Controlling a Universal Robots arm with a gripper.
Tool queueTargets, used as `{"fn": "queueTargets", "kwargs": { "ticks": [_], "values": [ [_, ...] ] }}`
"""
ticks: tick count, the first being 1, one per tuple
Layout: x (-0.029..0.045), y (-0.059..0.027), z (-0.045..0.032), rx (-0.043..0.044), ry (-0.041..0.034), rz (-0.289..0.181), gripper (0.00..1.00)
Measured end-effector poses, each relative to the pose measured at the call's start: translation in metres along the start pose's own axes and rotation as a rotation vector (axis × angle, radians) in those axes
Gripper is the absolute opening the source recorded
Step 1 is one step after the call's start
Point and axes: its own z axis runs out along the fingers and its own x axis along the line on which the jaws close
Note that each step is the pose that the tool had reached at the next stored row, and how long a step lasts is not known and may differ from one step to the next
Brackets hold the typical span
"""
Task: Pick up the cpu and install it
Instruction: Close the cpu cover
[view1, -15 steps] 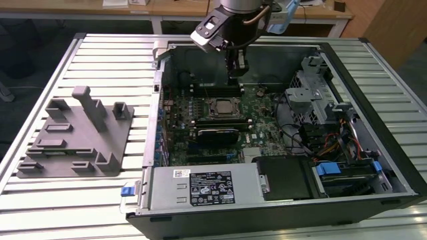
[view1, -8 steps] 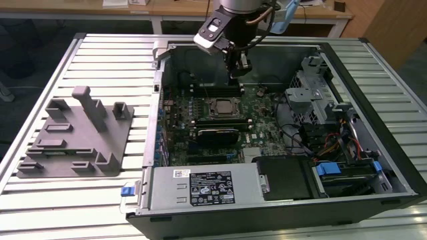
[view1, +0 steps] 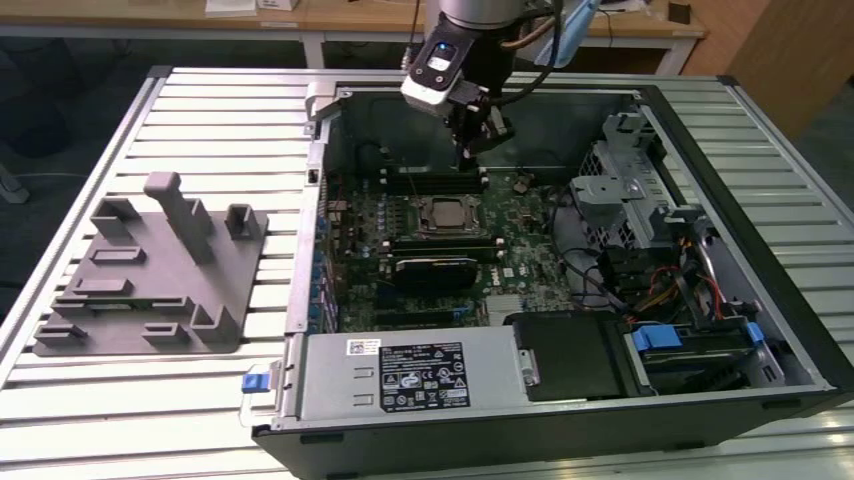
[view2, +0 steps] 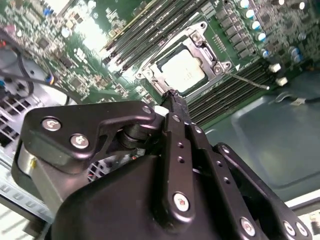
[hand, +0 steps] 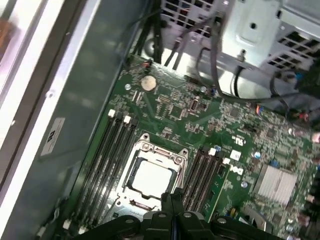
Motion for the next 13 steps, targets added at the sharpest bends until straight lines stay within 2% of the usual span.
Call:
{"fn": "queueTargets", "kwargs": {
  "ticks": [13],
  "values": [
    [0.0001, -0.0001, 0.0020, -0.0109, 0.0048, -0.236, 0.11]
  ]
}}
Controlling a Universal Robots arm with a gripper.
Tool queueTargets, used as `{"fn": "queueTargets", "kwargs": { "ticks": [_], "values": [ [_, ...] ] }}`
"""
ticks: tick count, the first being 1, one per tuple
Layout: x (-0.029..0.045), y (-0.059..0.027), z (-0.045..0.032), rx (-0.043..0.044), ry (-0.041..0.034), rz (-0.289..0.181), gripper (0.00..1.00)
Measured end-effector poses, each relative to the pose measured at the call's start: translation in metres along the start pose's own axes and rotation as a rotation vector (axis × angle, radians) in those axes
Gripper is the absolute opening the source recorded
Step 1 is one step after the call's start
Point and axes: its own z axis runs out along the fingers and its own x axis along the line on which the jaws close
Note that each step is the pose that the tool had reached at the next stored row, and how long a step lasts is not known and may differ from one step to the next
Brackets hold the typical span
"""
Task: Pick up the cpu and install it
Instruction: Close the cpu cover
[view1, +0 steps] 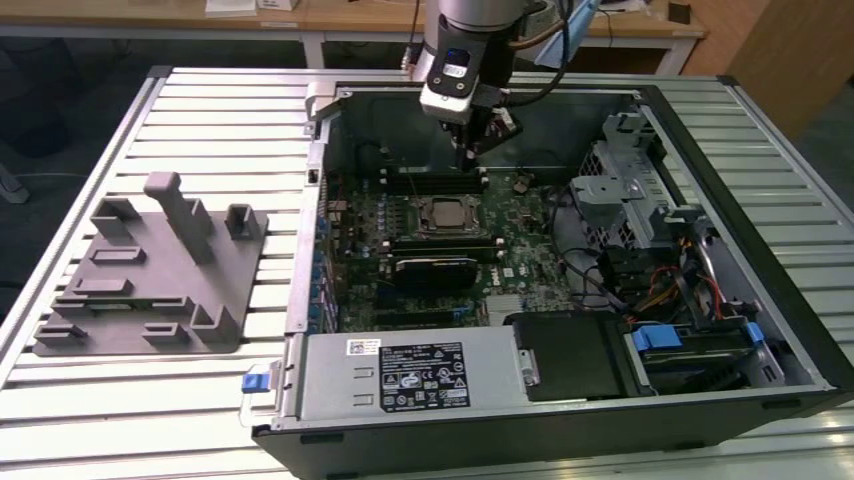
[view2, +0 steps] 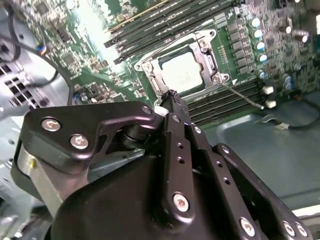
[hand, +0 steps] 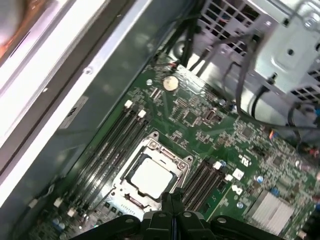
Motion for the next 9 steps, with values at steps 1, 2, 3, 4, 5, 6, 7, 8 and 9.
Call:
{"fn": "queueTargets", "kwargs": {
  "ticks": [1, 2, 3, 4, 5, 6, 7, 8, 9],
  "values": [
    [0.0000, 0.0000, 0.0003, -0.0009, 0.0004, -0.018, 0.11],
    [0.0000, 0.0000, 0.0005, -0.0018, 0.0007, -0.036, 0.11],
    [0.0000, 0.0000, 0.0008, -0.0026, 0.0011, -0.055, 0.11],
    [0.0001, 0.0000, 0.0010, -0.0035, 0.0015, -0.074, 0.11],
    [0.0001, 0.0000, 0.0012, -0.0043, 0.0019, -0.091, 0.11],
    [0.0001, 0.0000, 0.0015, -0.0051, 0.0022, -0.109, 0.11],
    [0.0001, 0.0000, 0.0018, -0.0060, 0.0026, -0.127, 0.11],
    [0.0001, 0.0000, 0.0020, -0.0068, 0.0030, -0.145, 0.11],
    [0.0001, 0.0000, 0.0024, -0.0078, 0.0034, -0.163, 0.11]
  ]
}}
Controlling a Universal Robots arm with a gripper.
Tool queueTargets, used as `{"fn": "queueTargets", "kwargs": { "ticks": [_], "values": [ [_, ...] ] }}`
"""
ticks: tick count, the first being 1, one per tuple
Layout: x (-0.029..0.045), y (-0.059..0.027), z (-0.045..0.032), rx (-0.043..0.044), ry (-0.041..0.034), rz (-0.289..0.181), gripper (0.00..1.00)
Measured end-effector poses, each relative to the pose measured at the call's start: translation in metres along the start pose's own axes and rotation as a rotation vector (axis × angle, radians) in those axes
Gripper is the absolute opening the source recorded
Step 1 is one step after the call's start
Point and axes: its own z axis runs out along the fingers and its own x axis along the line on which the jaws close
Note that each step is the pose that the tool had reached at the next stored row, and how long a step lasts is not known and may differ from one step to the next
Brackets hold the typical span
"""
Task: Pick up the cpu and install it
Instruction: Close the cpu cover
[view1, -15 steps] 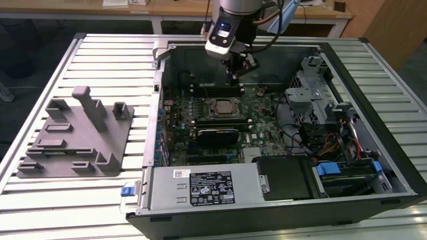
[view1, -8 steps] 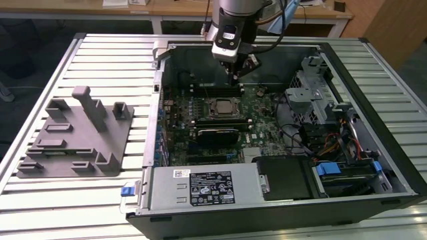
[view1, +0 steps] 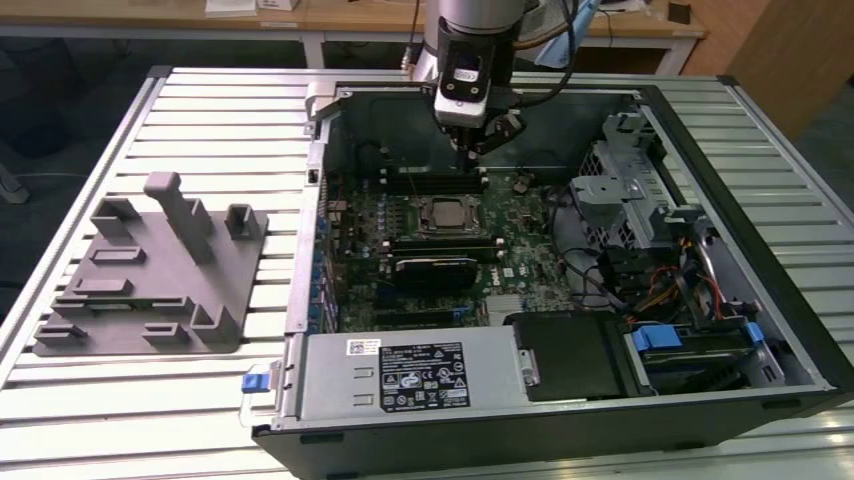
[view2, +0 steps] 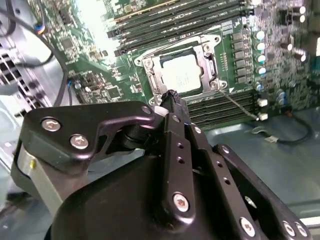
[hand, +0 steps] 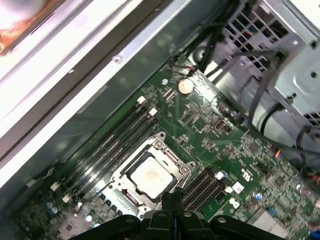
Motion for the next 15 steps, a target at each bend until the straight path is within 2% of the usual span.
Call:
{"fn": "queueTargets", "kwargs": {
  "ticks": [1, 9, 15],
  "values": [
    [0.0001, 0.0000, 0.0009, -0.0023, 0.0010, -0.048, 0.11],
    [0.0003, -0.0001, 0.0059, -0.0078, 0.0047, -0.185, 0.11],
    [0.0005, -0.0002, 0.0116, -0.0094, 0.0103, -0.283, 0.11]
  ]
}}
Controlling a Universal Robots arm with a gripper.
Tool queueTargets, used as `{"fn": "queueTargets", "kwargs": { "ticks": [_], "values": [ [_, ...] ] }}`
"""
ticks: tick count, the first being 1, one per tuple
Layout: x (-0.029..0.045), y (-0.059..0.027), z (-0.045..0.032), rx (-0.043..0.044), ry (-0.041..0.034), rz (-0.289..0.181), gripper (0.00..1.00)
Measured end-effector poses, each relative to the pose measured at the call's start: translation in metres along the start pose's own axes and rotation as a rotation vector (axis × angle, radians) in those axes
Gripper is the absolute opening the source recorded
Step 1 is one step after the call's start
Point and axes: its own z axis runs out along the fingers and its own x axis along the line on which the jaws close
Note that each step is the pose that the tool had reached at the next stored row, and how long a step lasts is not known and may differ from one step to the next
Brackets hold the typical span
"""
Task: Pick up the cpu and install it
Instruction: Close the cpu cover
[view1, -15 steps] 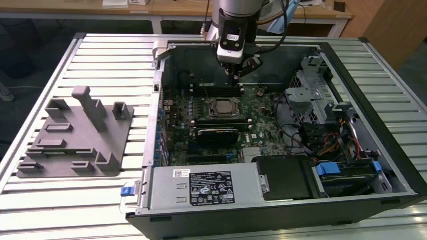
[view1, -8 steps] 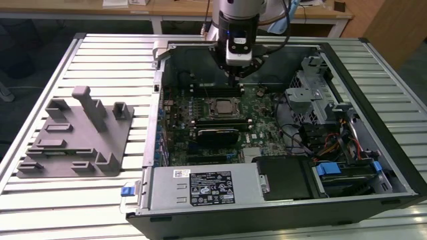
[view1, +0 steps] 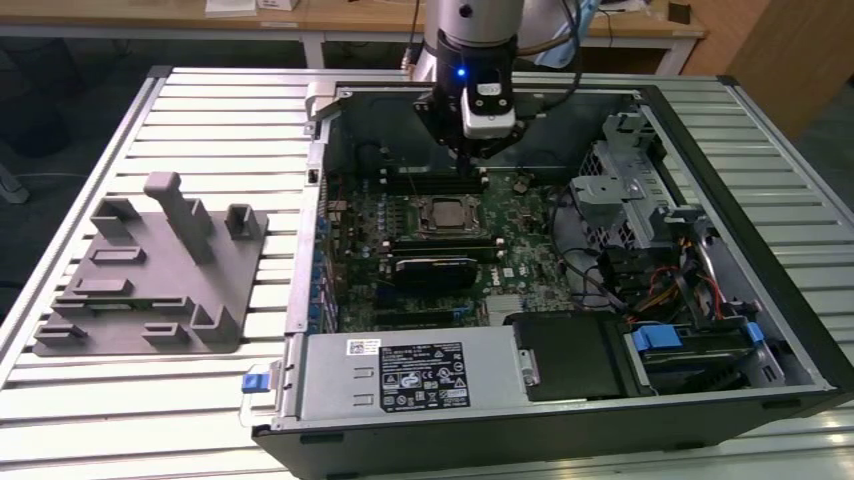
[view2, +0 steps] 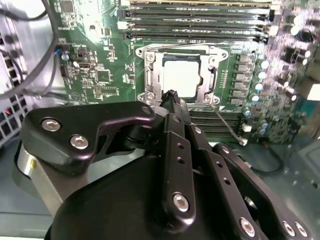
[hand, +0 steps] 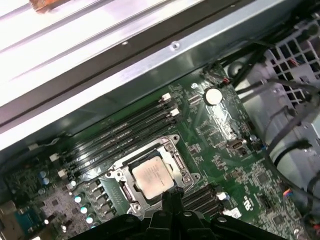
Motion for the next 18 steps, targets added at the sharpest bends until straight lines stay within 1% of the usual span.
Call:
{"fn": "queueTargets", "kwargs": {
  "ticks": [6, 18],
  "values": [
    [0.0001, -0.0004, 0.0061, -0.0002, 0.0071, -0.078, 0.11],
    [0.0000, -0.0018, 0.0193, 0.0014, 0.0231, -0.215, 0.11]
  ]
}}
